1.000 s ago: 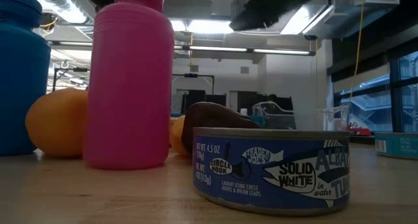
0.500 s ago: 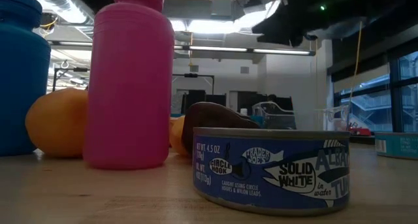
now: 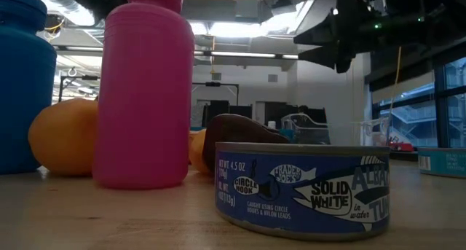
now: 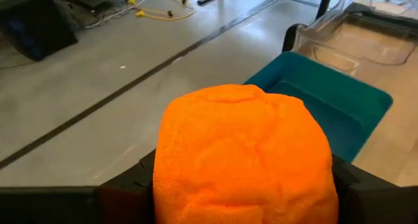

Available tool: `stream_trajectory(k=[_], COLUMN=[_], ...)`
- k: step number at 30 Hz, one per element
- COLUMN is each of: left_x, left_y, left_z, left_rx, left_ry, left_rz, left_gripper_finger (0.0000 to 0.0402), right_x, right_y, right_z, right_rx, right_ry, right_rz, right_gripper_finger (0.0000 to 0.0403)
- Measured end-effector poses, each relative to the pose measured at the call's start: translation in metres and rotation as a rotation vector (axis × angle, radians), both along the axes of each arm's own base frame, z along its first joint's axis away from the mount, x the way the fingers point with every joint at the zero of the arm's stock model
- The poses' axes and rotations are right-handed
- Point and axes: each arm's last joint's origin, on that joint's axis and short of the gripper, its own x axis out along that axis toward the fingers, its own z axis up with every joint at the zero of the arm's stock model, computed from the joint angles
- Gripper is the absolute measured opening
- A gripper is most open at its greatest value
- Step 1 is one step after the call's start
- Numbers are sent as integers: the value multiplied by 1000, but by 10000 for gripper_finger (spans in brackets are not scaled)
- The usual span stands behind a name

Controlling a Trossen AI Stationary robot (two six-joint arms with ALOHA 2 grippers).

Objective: Pick & Place Food Item
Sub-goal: Put the right orange into the left transparent bin

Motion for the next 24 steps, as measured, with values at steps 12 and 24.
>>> stream_trajectory(k=[12,24], left_x=[52,120], left_y=[28,67], left_z=[48,52], left_rx=[63,-7], left_ry=[101,418], left_rz=[-174,-336], left_gripper_finger=[223,223], right_x=[1,1], right_y=[2,3], right_z=[3,3], right_rx=[-9,-24], right_ry=[-33,-29], right_rz=[69,118], right_gripper_finger=[334,334])
